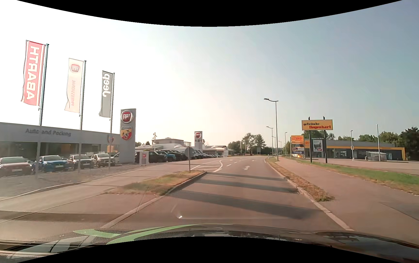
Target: Follow the waypoints while adhering to traffic rules and regulations
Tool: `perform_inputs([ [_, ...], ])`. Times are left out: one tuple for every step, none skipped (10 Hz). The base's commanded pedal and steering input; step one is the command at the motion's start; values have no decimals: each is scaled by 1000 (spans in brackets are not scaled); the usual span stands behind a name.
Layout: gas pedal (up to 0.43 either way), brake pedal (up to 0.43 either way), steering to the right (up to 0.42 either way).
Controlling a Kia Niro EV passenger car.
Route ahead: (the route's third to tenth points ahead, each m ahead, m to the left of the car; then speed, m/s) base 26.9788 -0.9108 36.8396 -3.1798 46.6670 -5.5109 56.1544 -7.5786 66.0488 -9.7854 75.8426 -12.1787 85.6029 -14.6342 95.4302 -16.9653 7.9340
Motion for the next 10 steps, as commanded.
perform_inputs([
  [319, 0, 122],
  [319, 0, 105],
  [319, 0, 88],
  [331, 0, 80],
  [331, 0, 71],
  [331, 0, 62],
  [331, 0, 54],
  [331, 0, 49],
  [331, 0, 46],
  [331, 0, 43],
])
